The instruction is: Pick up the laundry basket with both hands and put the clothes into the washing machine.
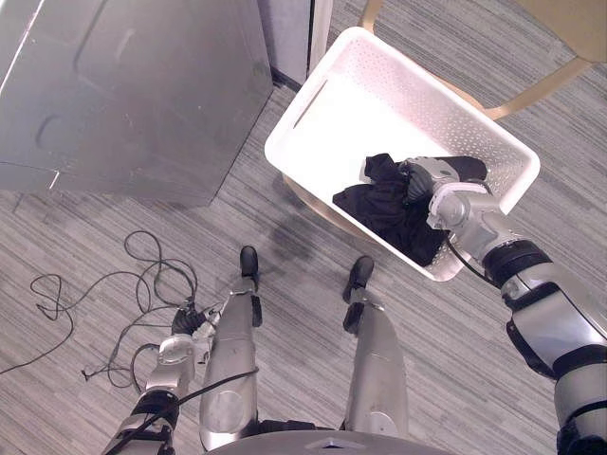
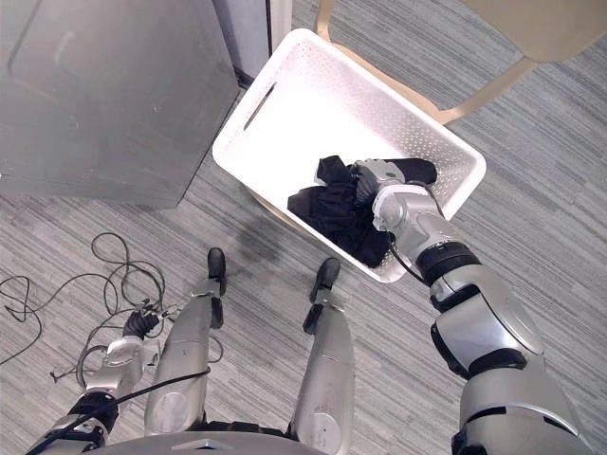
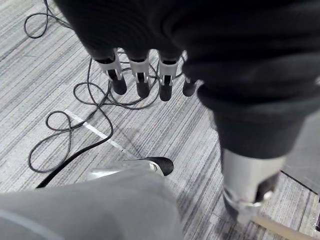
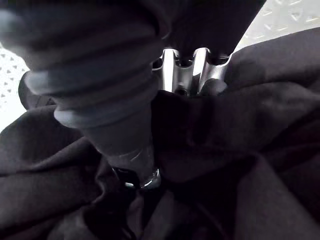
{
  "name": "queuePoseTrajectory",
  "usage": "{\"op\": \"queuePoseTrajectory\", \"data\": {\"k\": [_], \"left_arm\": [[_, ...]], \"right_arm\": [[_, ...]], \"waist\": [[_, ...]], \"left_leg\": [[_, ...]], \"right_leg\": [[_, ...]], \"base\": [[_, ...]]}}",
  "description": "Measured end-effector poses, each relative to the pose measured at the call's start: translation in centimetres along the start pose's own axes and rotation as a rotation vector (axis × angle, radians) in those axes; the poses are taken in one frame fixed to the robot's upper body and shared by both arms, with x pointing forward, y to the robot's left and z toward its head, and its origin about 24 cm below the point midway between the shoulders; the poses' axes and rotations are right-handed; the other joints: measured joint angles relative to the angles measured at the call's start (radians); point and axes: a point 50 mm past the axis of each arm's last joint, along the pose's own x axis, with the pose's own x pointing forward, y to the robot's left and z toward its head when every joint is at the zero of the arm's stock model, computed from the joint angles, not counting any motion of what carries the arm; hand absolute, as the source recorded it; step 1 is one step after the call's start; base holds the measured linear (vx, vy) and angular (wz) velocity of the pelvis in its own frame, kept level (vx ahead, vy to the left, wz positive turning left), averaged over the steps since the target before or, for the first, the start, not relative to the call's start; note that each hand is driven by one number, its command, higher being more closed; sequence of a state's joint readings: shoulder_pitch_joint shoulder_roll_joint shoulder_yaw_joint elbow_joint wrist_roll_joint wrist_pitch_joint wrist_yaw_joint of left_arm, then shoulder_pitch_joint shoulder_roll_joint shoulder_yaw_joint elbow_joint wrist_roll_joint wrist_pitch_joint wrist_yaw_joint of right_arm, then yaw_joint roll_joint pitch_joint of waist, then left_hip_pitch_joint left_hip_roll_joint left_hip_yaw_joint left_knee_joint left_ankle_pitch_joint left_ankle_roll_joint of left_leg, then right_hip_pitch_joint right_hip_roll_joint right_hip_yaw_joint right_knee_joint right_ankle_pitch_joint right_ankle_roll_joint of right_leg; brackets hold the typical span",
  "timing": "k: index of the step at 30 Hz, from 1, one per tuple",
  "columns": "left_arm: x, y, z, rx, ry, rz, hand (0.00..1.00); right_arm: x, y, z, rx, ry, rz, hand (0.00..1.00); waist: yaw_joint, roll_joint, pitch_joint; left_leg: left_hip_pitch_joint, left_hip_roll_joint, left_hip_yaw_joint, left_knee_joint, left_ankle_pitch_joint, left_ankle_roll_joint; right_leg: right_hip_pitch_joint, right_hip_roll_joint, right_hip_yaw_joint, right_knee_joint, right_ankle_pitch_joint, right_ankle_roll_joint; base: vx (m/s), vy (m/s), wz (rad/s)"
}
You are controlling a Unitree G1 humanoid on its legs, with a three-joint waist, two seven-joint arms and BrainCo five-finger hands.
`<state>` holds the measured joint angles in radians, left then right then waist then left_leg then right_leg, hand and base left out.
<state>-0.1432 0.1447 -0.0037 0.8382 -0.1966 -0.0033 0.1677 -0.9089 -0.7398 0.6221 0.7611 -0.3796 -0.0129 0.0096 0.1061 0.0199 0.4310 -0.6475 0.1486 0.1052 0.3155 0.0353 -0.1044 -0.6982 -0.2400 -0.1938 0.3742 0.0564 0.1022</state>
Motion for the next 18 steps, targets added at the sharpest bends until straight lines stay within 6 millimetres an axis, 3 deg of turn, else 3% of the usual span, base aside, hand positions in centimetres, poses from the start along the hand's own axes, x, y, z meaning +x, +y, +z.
{"op": "queuePoseTrajectory", "data": {"k": [13, 18], "left_arm": [[0.0, -0.4, 0.0, -0.070, 0.002, -0.004, 0.00], [0.0, -1.5, 0.4, -0.117, 0.001, -0.007, 0.00]], "right_arm": [[0.5, -2.6, 0.1, 0.578, 0.069, -0.279, 1.00], [0.4, -3.4, -0.3, 1.002, 0.110, -0.431, 1.00]], "waist": [[-0.012, 0.002, -0.001], [-0.018, 0.002, -0.001]], "left_leg": [[0.004, 0.001, 0.004, -0.016, 0.011, -0.003], [0.004, 0.001, 0.005, -0.015, 0.011, -0.002]], "right_leg": [[0.000, 0.002, 0.003, -0.011, 0.012, -0.002], [-0.001, 0.002, 0.005, -0.011, 0.012, -0.002]], "base": [[0.00, 0.000, 0.00], [0.00, 0.000, 0.00]]}}
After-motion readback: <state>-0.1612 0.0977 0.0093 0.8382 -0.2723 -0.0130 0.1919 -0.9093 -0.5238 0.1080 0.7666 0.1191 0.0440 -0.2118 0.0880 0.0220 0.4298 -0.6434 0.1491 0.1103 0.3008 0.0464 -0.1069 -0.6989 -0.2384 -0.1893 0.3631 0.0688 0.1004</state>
